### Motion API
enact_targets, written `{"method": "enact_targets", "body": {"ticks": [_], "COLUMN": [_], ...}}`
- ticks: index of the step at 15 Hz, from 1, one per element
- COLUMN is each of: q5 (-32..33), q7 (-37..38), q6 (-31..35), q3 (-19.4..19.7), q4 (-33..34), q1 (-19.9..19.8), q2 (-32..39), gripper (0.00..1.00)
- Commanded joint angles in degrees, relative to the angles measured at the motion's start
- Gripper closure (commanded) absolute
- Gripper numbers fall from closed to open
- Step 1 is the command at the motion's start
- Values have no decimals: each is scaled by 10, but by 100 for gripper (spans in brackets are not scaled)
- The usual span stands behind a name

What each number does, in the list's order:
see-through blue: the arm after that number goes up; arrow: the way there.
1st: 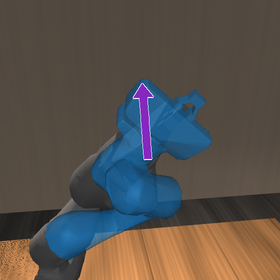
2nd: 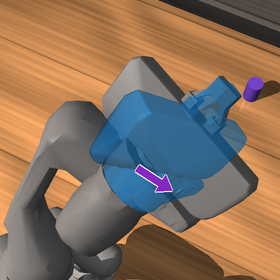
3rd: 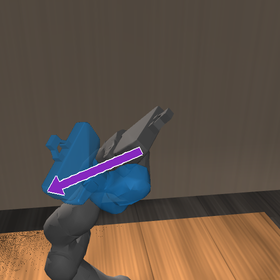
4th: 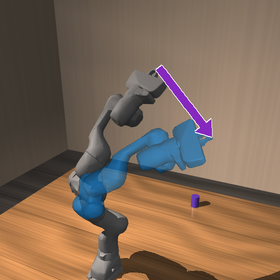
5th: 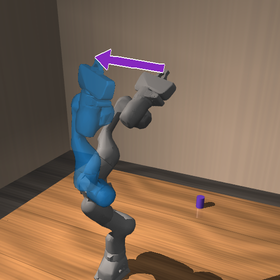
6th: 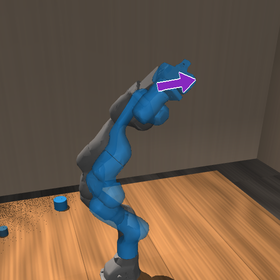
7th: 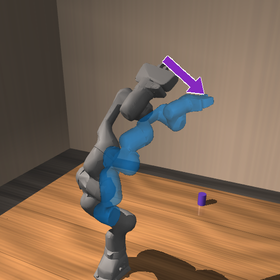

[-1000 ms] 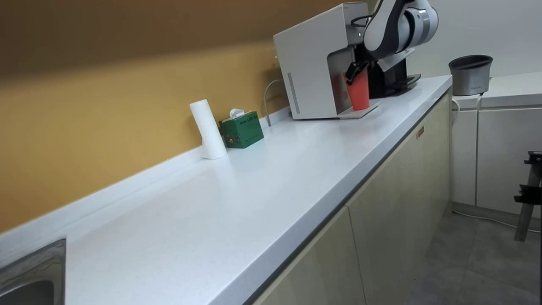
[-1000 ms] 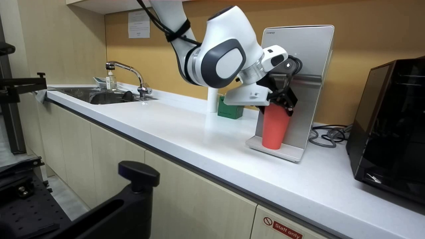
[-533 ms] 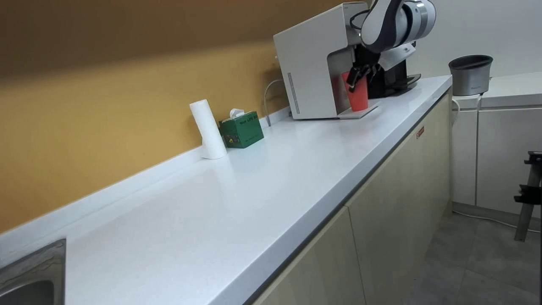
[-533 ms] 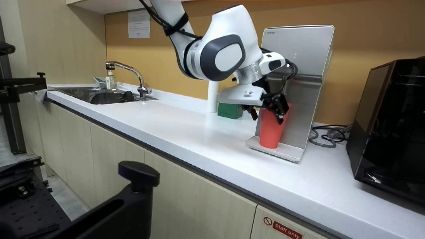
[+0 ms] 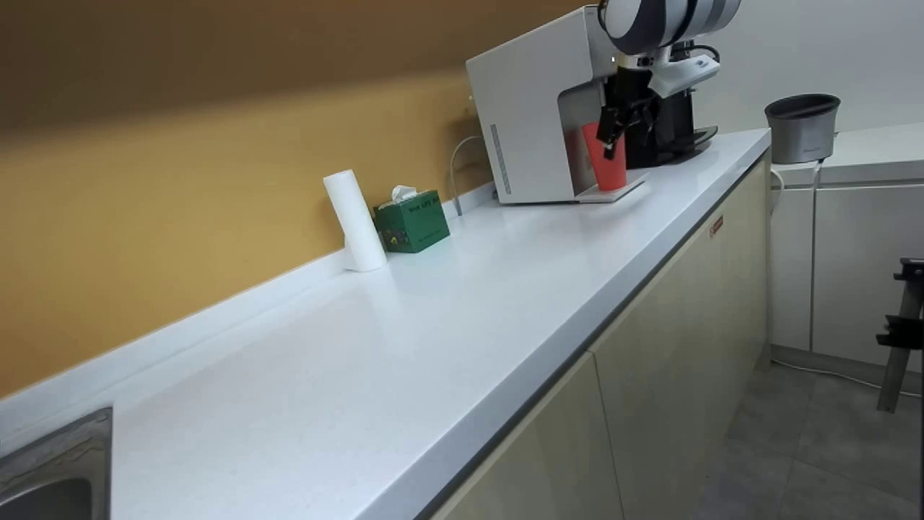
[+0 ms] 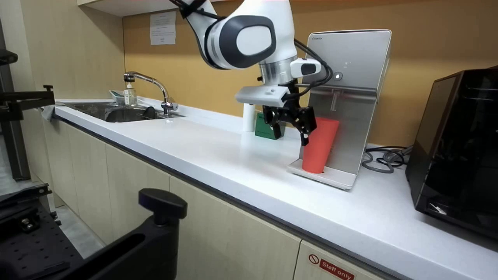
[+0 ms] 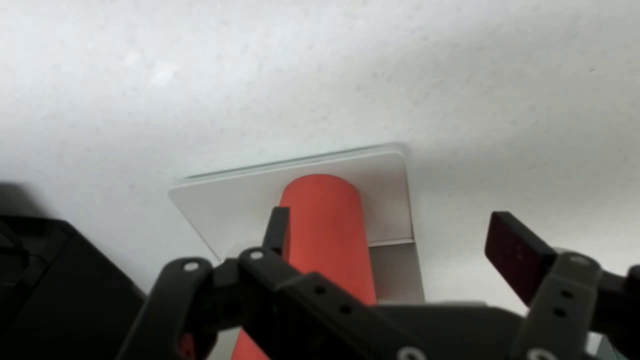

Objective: Pick up the orange cup and place it on the coffee machine under the nozzle

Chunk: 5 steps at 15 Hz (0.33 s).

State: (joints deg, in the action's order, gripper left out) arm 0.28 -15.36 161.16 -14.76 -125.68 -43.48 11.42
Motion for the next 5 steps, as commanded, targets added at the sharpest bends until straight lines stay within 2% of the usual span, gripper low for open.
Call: {"method": "enact_targets", "body": {"ticks": [1, 5], "q5": [-68, -134], "q7": [-26, -106], "q6": [-73, -155], "q3": [69, 142], "q4": [-43, -59], "q1": [87, 182], "q2": [-75, -117], "gripper": [0, 0]}}
